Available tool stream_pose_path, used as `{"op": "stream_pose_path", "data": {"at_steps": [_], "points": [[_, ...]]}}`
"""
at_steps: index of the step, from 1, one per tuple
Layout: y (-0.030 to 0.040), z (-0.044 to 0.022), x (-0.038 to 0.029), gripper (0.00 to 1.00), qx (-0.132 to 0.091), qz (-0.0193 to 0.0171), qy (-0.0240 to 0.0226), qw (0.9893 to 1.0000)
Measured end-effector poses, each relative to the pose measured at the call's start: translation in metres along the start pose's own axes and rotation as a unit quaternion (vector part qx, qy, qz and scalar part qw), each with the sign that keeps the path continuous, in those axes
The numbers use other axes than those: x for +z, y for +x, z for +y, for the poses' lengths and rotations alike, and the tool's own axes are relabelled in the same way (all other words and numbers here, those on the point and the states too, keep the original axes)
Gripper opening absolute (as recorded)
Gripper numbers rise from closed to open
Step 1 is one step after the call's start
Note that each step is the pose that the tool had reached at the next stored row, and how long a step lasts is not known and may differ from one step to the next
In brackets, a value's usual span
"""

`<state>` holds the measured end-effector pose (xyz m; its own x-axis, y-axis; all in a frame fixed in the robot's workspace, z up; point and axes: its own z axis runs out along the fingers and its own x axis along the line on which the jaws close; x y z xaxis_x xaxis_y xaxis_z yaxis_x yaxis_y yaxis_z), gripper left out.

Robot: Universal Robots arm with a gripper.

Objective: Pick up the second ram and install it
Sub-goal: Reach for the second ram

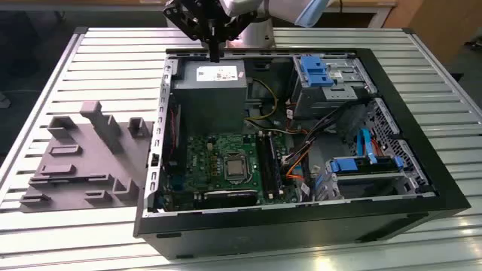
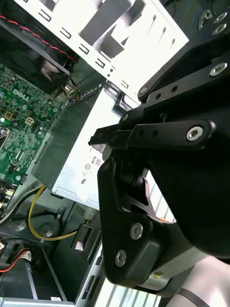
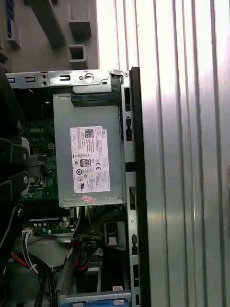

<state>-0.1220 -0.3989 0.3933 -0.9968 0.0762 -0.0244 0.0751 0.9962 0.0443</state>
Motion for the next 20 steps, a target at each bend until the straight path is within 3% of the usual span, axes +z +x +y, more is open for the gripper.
{"op": "stream_pose_path", "data": {"at_steps": [12, 20], "points": [[0.0005, 0.0000, 0.0000, 0.11, 0.000, 0.0000, 0.0000, 1.0000], [0.0077, -0.0006, -0.0002, 0.11, 0.000, 0.0000, 0.0000, 1.0000]]}}
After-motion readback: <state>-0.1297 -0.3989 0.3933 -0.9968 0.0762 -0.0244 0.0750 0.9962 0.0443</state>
